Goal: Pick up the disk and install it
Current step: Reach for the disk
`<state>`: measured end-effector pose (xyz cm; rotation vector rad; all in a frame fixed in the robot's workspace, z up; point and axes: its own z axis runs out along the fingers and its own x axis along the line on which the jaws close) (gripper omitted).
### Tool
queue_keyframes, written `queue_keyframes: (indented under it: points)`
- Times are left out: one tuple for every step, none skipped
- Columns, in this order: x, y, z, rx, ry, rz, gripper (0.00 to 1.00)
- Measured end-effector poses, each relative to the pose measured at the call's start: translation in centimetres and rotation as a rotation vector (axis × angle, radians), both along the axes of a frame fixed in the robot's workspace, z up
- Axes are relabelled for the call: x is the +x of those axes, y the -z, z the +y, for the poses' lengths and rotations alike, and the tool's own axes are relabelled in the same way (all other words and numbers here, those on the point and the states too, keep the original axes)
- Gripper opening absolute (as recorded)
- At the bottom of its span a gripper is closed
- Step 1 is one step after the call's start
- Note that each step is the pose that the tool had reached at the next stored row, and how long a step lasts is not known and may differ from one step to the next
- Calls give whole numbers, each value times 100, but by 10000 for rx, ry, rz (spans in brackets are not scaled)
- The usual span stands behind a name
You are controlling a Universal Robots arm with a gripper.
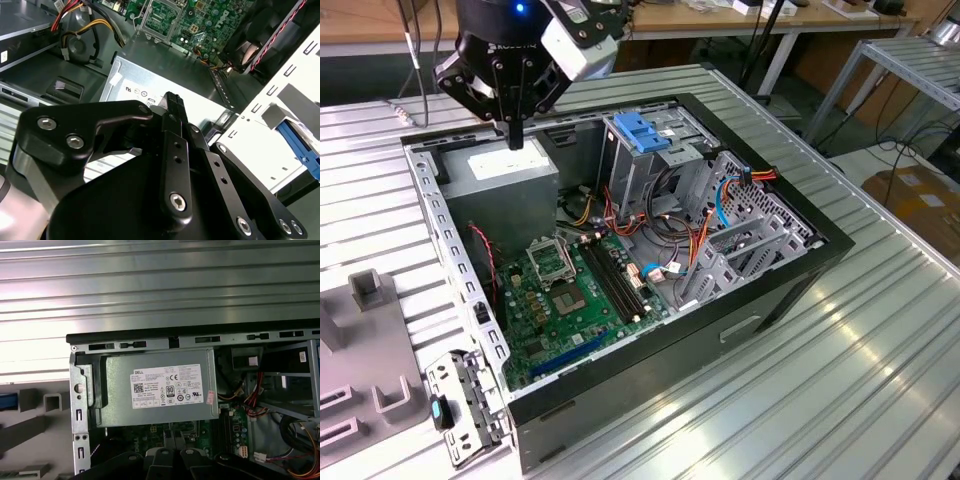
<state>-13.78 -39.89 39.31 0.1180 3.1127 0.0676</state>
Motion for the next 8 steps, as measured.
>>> queue_keyframes:
  points:
    - [-4,0,0,0,0,0,11]
    - [-8,0,0,0,0,0,11]
    - [-17,0,0,0,0,0,11]
    - [-27,-1,0,-1,0,1,11]
    - [-35,0,0,0,0,0,11]
    - [-43,0,0,-1,0,0,11]
    - [-49,0,0,-1,0,0,11]
    - [-59,0,0,0,-1,1,11]
